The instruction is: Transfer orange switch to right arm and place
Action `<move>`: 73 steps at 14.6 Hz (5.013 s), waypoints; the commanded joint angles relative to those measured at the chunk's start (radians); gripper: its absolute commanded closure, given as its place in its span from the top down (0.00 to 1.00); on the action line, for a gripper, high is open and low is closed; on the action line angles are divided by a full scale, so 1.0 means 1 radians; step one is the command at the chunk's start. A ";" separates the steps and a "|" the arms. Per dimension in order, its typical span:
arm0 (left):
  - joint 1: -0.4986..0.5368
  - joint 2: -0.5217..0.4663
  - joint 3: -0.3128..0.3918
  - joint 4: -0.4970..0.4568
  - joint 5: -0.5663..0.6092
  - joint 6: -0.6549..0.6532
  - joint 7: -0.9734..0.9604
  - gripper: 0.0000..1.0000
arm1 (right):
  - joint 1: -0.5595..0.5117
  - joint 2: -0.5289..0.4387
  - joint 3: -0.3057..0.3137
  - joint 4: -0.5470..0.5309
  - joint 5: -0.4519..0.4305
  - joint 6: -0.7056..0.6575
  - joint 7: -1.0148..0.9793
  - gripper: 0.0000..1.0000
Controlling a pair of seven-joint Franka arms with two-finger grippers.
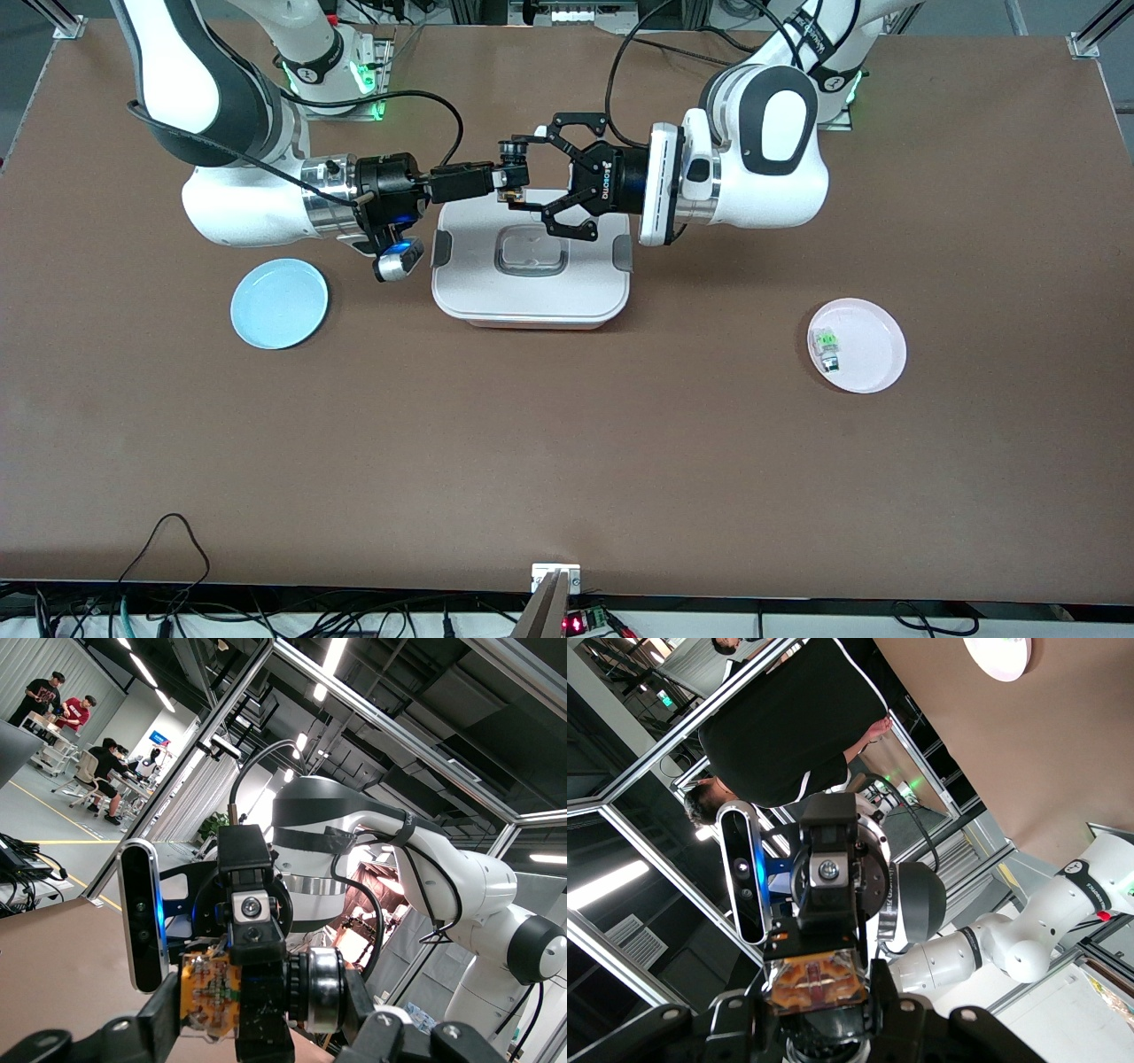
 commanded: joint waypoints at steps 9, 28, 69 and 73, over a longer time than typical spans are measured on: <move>0.198 -0.077 0.033 -0.029 0.010 -0.042 0.016 1.00 | -0.015 -0.017 -0.013 0.026 -0.182 0.002 0.000 0.16; 0.269 -0.142 0.653 0.240 1.105 -0.395 -0.650 1.00 | -0.158 0.037 -0.053 0.132 -1.583 -0.064 -0.804 0.16; 0.010 -0.354 0.687 0.258 1.799 -0.660 -1.624 1.00 | -0.259 -0.150 -0.070 -0.014 -1.749 0.021 -0.598 1.00; 0.009 -0.356 0.687 0.252 1.802 -0.649 -1.627 1.00 | -0.261 -0.158 -0.065 0.138 -1.740 -0.183 -0.313 1.00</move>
